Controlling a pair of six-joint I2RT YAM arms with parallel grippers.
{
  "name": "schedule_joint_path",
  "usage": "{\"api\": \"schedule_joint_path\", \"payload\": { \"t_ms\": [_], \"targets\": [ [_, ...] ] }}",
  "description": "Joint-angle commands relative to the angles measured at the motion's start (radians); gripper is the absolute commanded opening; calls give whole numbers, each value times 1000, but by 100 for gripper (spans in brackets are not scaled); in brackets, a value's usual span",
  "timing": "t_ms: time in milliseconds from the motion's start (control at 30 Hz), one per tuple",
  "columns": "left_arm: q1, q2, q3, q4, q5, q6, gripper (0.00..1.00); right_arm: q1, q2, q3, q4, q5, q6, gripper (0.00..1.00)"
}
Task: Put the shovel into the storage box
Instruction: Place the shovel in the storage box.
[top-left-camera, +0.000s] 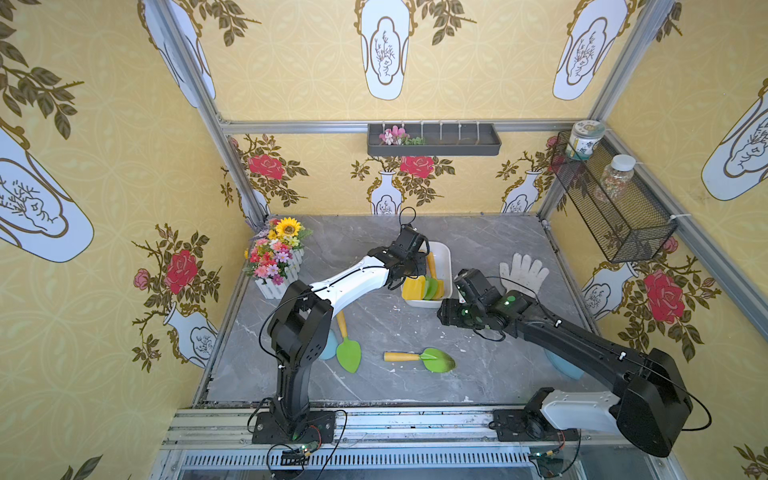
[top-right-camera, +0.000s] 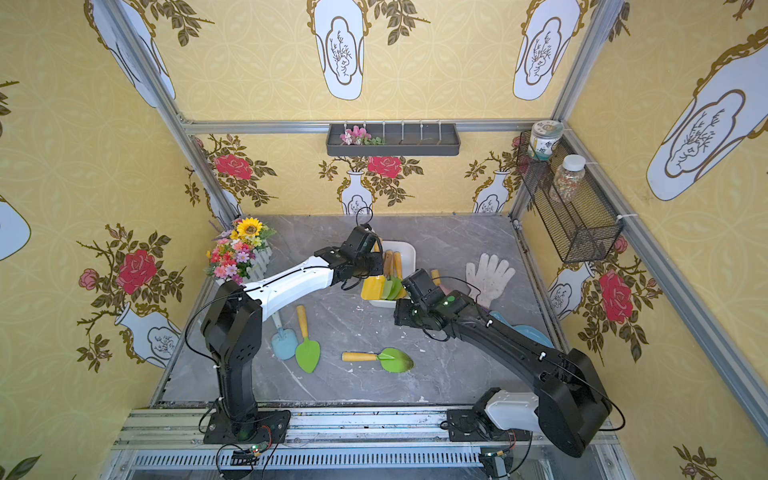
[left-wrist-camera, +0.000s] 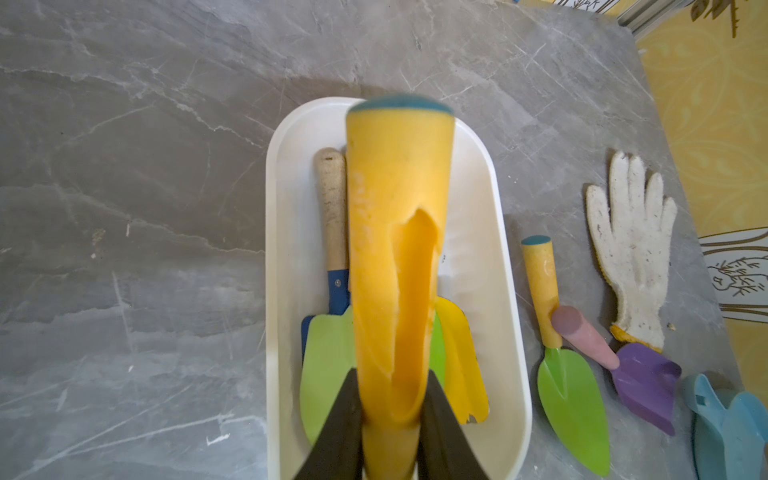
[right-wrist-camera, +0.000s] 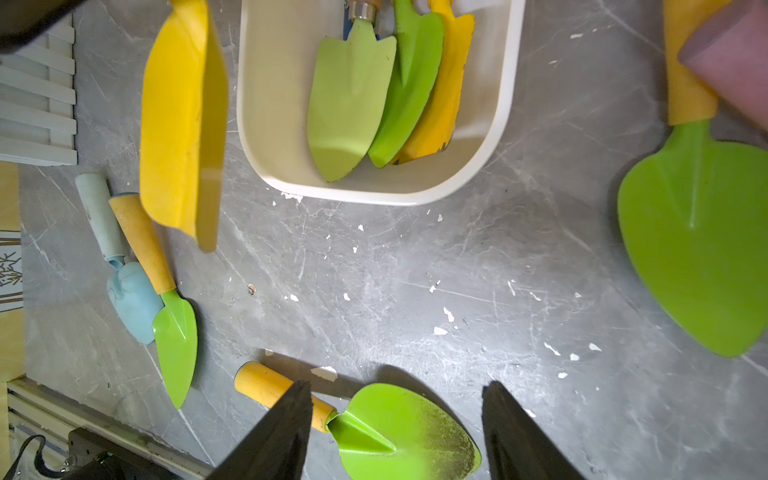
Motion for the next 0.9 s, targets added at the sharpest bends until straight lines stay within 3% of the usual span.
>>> {"api": "schedule_joint_path", "payload": {
  "t_ms": [0,300,867],
  "targets": [
    [15,52,43,7,2,18,21,-1,-6,-9,-9,8,-4,68],
    [40,155,121,47,-27,30,22,-3,-8,-32,-2,4,7,68],
    [41,237,125,115,-69,24,26,-3,-8,-44,-9,8,15,68]
  ]
}}
